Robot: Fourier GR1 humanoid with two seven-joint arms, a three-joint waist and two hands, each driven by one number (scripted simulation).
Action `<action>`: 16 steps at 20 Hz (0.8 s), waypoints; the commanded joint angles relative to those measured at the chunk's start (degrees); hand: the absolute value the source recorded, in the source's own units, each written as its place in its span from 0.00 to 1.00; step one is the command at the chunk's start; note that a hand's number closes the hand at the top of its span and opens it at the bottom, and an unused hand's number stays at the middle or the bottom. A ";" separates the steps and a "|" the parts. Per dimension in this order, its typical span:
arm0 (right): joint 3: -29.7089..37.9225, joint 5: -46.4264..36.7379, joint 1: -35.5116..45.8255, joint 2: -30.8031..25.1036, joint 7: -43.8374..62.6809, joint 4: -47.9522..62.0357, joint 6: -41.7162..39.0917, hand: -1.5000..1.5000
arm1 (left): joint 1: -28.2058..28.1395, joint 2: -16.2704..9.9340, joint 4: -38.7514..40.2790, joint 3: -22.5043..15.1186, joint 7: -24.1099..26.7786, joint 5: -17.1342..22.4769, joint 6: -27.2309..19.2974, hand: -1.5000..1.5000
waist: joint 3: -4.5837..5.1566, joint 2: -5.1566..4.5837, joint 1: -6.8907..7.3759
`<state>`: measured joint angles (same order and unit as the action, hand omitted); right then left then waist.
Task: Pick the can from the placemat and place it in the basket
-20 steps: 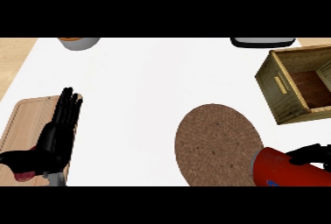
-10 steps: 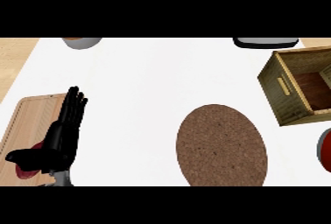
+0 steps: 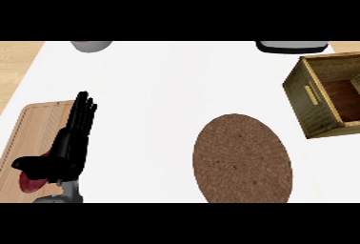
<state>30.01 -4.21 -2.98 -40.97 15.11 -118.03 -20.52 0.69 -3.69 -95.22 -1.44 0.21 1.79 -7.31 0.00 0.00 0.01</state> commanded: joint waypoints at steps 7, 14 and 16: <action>-0.28 -10.11 9.07 -3.46 -14.78 22.55 -0.68 1.00 | 1.07 -1.00 1.29 2.15 0.41 0.96 1.74 0.50 | 0.00 -0.07 0.28; -4.81 -19.21 12.45 -3.97 -24.12 34.85 2.42 1.00 | 0.70 -0.50 -0.33 0.84 -0.65 -0.59 1.36 0.50 | -0.02 -0.11 0.53; -5.69 -19.86 12.93 -2.87 -22.14 33.36 1.90 1.00 | -1.15 1.22 -5.80 -1.63 -4.38 -2.23 -0.89 0.50 | -0.02 0.00 0.40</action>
<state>26.40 -21.00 7.36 -43.75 -5.98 -88.28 -18.90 0.65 -3.46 -96.27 -1.20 -0.60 1.18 -6.49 -0.02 -0.06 0.33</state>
